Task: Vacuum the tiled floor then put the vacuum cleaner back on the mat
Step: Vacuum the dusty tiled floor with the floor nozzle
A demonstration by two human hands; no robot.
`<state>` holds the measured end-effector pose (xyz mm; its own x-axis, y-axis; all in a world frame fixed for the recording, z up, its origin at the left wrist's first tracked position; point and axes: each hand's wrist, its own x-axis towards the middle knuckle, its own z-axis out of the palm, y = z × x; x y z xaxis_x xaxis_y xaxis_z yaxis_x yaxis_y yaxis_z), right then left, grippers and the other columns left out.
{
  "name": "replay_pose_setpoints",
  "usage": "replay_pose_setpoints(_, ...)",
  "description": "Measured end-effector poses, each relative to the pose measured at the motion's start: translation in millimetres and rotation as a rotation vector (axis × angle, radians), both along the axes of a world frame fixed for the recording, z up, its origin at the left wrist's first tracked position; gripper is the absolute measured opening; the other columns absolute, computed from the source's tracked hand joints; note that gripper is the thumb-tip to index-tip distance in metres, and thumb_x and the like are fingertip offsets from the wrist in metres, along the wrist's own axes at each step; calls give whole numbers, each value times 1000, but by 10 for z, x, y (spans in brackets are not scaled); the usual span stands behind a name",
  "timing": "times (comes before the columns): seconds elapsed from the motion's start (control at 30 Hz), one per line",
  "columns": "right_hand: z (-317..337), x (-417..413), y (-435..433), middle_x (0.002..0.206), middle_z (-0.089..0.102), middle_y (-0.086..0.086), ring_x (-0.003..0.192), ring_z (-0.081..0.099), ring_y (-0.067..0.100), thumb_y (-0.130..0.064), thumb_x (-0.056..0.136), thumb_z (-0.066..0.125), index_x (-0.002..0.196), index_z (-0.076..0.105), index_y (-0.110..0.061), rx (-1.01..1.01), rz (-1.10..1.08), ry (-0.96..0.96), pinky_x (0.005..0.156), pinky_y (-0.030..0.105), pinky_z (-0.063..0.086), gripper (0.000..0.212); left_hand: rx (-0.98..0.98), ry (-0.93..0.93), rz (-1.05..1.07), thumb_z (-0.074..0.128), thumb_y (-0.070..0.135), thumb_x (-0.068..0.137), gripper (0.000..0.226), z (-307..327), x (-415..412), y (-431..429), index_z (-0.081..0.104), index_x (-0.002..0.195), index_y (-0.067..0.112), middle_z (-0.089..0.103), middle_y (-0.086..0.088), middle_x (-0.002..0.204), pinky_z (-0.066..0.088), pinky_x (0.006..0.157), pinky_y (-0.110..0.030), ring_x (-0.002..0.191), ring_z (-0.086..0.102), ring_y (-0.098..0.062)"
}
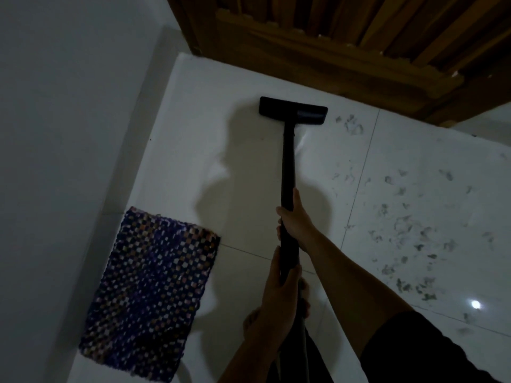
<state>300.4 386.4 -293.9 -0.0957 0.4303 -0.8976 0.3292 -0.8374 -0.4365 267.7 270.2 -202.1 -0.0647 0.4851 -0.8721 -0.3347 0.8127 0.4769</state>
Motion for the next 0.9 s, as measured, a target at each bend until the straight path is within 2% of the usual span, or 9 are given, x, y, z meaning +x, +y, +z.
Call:
replay_pose_setpoints(0.13,-57,-16,115,76,51,8,56,49,18,-14,100,44,152,1,-43,5,8,-4,52,30,47,74,28,-2,-1,42,14,99,47,-60,-4,99,34,140,34,50,-3,57,41,38,-20,37,46,-7)
replay_pose_setpoints(0.3,-110,-41,233,76,51,7,55,49,17,-14,100,44,151,-1,-44,12,7,4,52,30,47,74,63,-9,12,40,12,100,38,-101,-34,238,39,117,46,48,-6,62,40,37,-18,36,45,-6)
replay_pose_setpoints(0.4,-132,-57,294,78,51,7,55,50,18,-15,100,44,151,-1,-44,14,9,-7,51,30,47,74,66,2,14,41,13,100,39,-145,-47,282,36,121,46,49,-7,66,40,37,-20,35,46,-7)
replay_pose_setpoints(0.57,-176,-84,343,79,50,7,55,50,18,-15,100,44,151,0,-44,22,15,-2,52,30,47,74,42,16,7,43,14,100,49,-242,-72,297,31,140,40,52,-6,66,41,38,-21,37,47,-10)
replay_pose_setpoints(0.9,-249,-156,456,76,49,6,54,49,17,-14,99,44,151,0,-44,32,-13,14,51,30,47,75,25,105,-67,44,15,98,52,-320,-157,427,30,143,37,56,-3,72,44,47,-25,48,50,-9)
